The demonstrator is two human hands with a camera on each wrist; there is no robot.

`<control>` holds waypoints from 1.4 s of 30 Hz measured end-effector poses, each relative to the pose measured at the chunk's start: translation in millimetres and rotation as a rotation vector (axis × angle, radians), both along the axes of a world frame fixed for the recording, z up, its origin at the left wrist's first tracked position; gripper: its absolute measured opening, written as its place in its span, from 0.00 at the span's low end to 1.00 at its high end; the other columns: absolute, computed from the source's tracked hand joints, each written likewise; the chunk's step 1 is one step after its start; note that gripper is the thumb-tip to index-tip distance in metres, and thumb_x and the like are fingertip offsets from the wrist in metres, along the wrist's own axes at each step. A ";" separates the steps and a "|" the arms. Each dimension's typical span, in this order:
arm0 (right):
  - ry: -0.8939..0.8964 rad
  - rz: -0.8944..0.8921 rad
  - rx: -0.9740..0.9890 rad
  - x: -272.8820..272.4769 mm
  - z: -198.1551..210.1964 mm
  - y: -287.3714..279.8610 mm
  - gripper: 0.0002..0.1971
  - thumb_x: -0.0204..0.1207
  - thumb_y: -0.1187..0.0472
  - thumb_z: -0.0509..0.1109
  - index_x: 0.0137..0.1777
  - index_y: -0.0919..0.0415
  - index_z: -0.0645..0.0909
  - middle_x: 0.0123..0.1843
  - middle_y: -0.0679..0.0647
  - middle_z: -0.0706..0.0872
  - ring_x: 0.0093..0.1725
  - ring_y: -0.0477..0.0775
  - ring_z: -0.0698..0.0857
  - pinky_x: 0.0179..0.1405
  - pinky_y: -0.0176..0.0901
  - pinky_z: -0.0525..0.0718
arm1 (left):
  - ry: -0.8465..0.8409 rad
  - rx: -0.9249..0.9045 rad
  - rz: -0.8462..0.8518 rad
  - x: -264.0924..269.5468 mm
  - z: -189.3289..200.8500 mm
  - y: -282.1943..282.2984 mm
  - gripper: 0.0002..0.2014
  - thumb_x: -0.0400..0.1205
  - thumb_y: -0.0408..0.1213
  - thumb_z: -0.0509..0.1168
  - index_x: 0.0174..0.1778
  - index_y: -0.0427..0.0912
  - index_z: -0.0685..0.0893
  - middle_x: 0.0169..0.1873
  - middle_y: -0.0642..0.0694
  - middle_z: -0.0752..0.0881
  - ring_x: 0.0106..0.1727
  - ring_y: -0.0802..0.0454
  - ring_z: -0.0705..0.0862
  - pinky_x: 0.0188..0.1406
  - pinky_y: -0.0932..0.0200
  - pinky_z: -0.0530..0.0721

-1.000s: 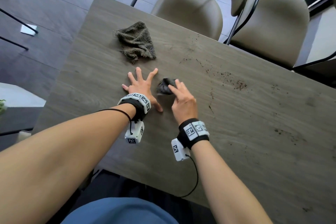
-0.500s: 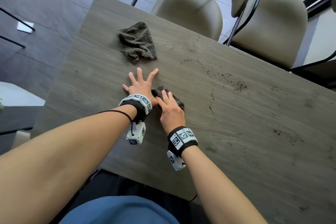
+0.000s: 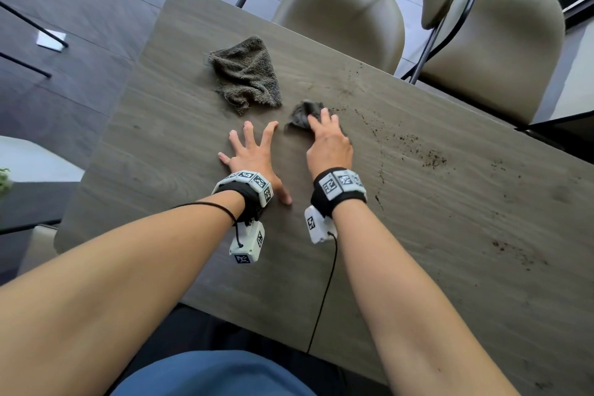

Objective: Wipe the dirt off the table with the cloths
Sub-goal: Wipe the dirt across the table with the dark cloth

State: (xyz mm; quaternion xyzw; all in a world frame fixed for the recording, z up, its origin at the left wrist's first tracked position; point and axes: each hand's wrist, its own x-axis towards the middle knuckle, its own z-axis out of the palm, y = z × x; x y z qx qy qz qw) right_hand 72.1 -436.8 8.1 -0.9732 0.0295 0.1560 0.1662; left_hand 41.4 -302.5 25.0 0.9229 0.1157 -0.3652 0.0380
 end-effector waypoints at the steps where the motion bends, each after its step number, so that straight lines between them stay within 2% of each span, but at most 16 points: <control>1: 0.005 -0.040 -0.006 10.1 -0.8 -7.0 0.32 0.75 0.72 0.59 0.77 0.46 0.71 0.85 0.49 0.61 0.82 0.55 0.64 0.68 0.55 0.77 | -0.011 -0.002 -0.004 -1.0 -0.2 0.8 0.83 0.41 0.65 0.87 0.82 0.70 0.33 0.86 0.43 0.40 0.85 0.32 0.45 0.74 0.21 0.65; 4: -0.011 -0.141 -0.041 34.0 -5.9 -24.2 0.33 0.75 0.73 0.58 0.77 0.45 0.72 0.85 0.49 0.62 0.82 0.55 0.64 0.70 0.55 0.76 | -0.035 0.000 -0.025 -2.1 -2.1 2.5 0.82 0.40 0.66 0.86 0.82 0.72 0.35 0.86 0.42 0.40 0.85 0.32 0.45 0.73 0.22 0.67; 9: -0.020 -0.222 -0.058 56.3 -10.8 -37.7 0.33 0.75 0.74 0.58 0.77 0.44 0.73 0.84 0.49 0.64 0.81 0.55 0.67 0.72 0.53 0.75 | 0.027 0.004 -0.013 3.9 3.3 -1.7 0.81 0.42 0.63 0.88 0.81 0.72 0.34 0.85 0.41 0.36 0.85 0.31 0.42 0.73 0.20 0.65; 12: -0.035 -0.249 -0.043 56.2 -7.2 -39.4 0.34 0.74 0.76 0.57 0.75 0.45 0.75 0.83 0.50 0.67 0.78 0.57 0.72 0.70 0.52 0.74 | 0.034 -0.001 -0.012 5.1 2.1 -2.0 0.82 0.42 0.62 0.88 0.81 0.71 0.34 0.85 0.41 0.36 0.85 0.30 0.41 0.72 0.19 0.65; 15: -0.148 -0.273 0.019 40.2 -4.2 -35.9 0.31 0.74 0.77 0.57 0.72 0.48 0.80 0.79 0.51 0.74 0.76 0.57 0.74 0.68 0.52 0.77 | 0.043 0.007 -0.011 6.6 1.9 -2.0 0.82 0.42 0.62 0.88 0.81 0.71 0.33 0.84 0.41 0.36 0.85 0.30 0.41 0.72 0.18 0.65; 18: -0.219 -0.127 0.045 8.5 -8.7 -9.7 0.28 0.74 0.73 0.60 0.69 0.48 0.81 0.77 0.50 0.76 0.75 0.55 0.75 0.64 0.49 0.79 | 0.050 0.011 -0.018 7.4 2.3 -3.1 0.82 0.43 0.62 0.88 0.82 0.69 0.33 0.85 0.40 0.36 0.86 0.29 0.41 0.73 0.17 0.65; 21: -0.113 -0.001 0.033 -10.7 -19.4 22.9 0.30 0.74 0.73 0.61 0.73 0.49 0.78 0.81 0.51 0.70 0.81 0.56 0.67 0.67 0.51 0.78 | 0.053 0.014 -0.018 8.5 2.1 -4.3 0.80 0.46 0.61 0.88 0.83 0.68 0.35 0.85 0.39 0.36 0.86 0.29 0.41 0.73 0.17 0.64; 25: -0.057 0.033 0.002 23.4 -17.4 29.2 0.27 0.79 0.70 0.60 0.75 0.46 0.75 0.84 0.50 0.64 0.82 0.56 0.62 0.69 0.53 0.76 | 0.058 0.017 0.006 11.3 2.4 -6.1 0.76 0.51 0.57 0.89 0.83 0.69 0.36 0.85 0.40 0.37 0.86 0.30 0.42 0.73 0.18 0.64; 28: -0.066 0.059 -0.035 59.7 -10.5 23.3 0.28 0.79 0.70 0.59 0.74 0.44 0.75 0.82 0.51 0.65 0.78 0.56 0.69 0.64 0.54 0.80 | 0.064 0.024 -0.007 10.1 1.3 -5.9 0.81 0.44 0.62 0.88 0.81 0.71 0.33 0.84 0.40 0.36 0.85 0.29 0.42 0.73 0.18 0.65; 31: -0.059 0.020 -0.051 77.5 -8.6 15.5 0.28 0.79 0.70 0.58 0.75 0.46 0.74 0.81 0.52 0.66 0.75 0.58 0.73 0.61 0.54 0.81 | 0.064 0.025 -0.009 9.2 2.9 -4.7 0.82 0.41 0.63 0.88 0.80 0.72 0.32 0.84 0.40 0.37 0.85 0.29 0.43 0.72 0.18 0.66; 35: -0.068 -0.129 -0.128 86.1 -11.4 -10.1 0.26 0.78 0.72 0.60 0.73 0.48 0.73 0.81 0.52 0.66 0.73 0.60 0.75 0.55 0.55 0.83 | 0.060 0.025 -0.014 9.7 5.1 -5.5 0.82 0.39 0.64 0.88 0.80 0.73 0.34 0.83 0.40 0.39 0.84 0.29 0.45 0.71 0.19 0.68; 39: -0.073 -0.197 -0.194 95.0 -10.5 -42.3 0.26 0.77 0.73 0.61 0.71 0.49 0.74 0.76 0.53 0.71 0.66 0.61 0.79 0.53 0.53 0.82 | 0.051 0.016 -0.017 9.7 5.5 -5.2 0.82 0.39 0.63 0.88 0.80 0.72 0.34 0.83 0.41 0.39 0.84 0.30 0.44 0.71 0.19 0.68; 42: -0.108 -0.318 -0.043 92.8 -3.3 -56.8 0.28 0.74 0.74 0.59 0.70 0.48 0.79 0.70 0.56 0.79 0.62 0.63 0.82 0.59 0.50 0.81 | 0.045 0.021 -0.026 8.9 5.1 -5.0 0.82 0.39 0.63 0.88 0.80 0.72 0.35 0.83 0.41 0.39 0.84 0.30 0.45 0.70 0.19 0.69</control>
